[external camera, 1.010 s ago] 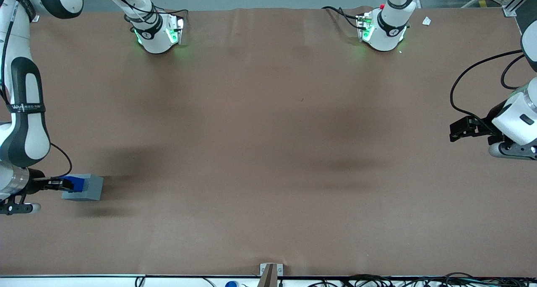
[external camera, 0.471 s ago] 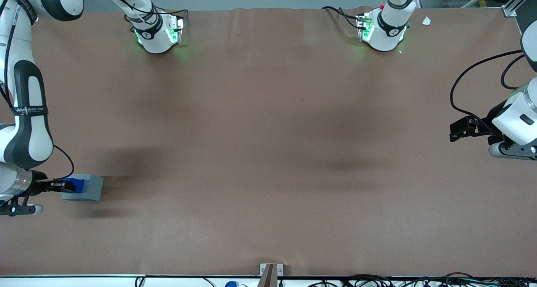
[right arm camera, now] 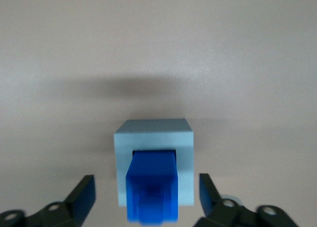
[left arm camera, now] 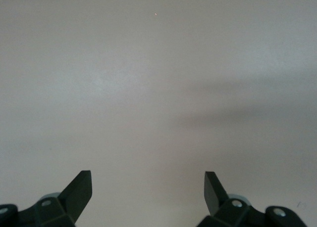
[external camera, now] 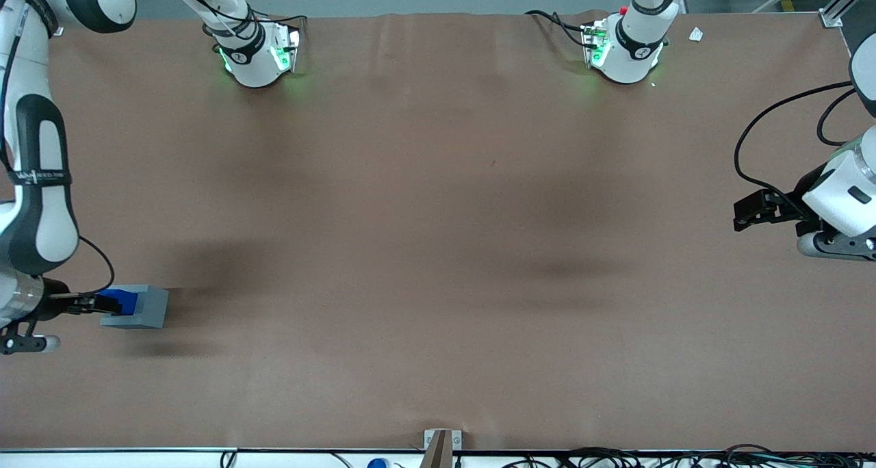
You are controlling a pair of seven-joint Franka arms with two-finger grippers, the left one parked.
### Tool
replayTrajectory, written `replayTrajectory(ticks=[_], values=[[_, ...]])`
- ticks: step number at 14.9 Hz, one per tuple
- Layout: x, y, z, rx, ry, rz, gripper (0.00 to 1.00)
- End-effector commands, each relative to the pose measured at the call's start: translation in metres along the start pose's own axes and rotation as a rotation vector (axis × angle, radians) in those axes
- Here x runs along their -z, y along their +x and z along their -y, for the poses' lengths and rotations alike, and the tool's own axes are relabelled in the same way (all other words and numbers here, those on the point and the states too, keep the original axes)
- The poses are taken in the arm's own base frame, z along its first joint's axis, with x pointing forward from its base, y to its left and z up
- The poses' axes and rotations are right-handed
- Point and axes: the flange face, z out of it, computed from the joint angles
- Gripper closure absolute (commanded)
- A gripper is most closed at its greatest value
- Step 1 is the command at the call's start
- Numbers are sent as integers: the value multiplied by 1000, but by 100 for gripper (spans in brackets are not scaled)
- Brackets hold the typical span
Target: Insert blue part into gray base with right arm
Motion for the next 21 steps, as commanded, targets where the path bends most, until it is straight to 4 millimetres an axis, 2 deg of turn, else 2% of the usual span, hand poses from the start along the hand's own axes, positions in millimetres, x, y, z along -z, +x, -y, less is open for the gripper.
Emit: replayTrajectory(ticks=[1, 5, 7, 9, 15, 21], values=[[103, -31, 30, -48, 9, 16, 0], [193, -78, 64, -58, 8, 62, 0], [229, -99, 95, -92, -1, 80, 0], [249, -110, 116, -82, -6, 76, 0], [254, -111, 145, -71, -9, 78, 0], [254, -111, 156, -57, 19, 81, 0]])
